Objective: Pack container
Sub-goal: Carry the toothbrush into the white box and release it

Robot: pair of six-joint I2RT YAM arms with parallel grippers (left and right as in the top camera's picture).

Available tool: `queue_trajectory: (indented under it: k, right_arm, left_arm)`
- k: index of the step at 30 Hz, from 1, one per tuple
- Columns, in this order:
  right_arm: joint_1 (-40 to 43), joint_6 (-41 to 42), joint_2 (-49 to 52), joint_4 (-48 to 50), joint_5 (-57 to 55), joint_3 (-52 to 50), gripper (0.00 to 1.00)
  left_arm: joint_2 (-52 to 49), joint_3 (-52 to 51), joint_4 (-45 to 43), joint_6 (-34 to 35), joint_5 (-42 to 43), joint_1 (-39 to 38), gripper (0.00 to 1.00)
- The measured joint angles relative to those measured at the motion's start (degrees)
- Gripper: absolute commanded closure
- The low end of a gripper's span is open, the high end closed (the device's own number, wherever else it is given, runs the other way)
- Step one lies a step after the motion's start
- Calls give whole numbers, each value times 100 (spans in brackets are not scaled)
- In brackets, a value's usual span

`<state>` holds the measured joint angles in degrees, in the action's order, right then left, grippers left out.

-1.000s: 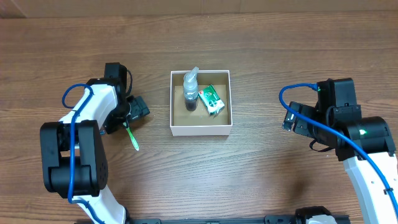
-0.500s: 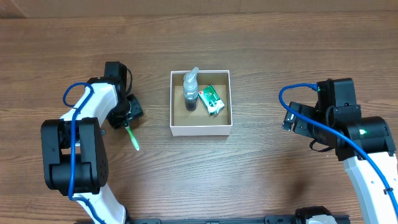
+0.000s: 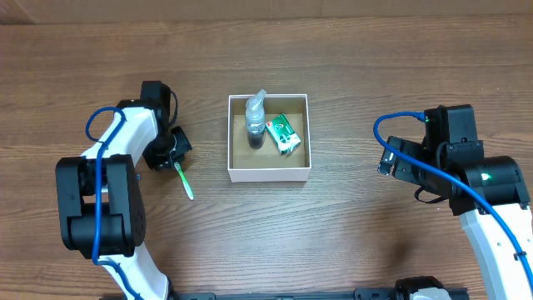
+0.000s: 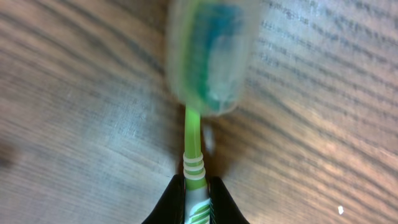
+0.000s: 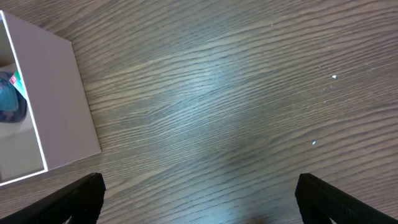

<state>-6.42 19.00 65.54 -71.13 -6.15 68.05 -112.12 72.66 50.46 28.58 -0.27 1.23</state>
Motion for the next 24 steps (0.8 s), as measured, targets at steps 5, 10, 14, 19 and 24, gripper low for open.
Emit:
queue_trajectory:
  k: [5,10,14,19,24]
  right_arm:
    - [0,2,0,0,-4,0,0]
    - [0,4,0,-2,-2,0,0]
    - [0,2,0,-2,0,0,0]
    - [0,0,0,4,4,0,0]
    - [0,2,0,-2,22,0,0]
  left_arm:
    - [341,664,428,0,-140,-260,96]
    - [1582,975,483,-55,-354,-1248,96]
    - [2452,1075,485,-372,-776,-2496,96]
    - [2376,1073,46,-898,-1246,-3462,96]
    - [1939,1073,-807,-1502,-1303,-3650,96]
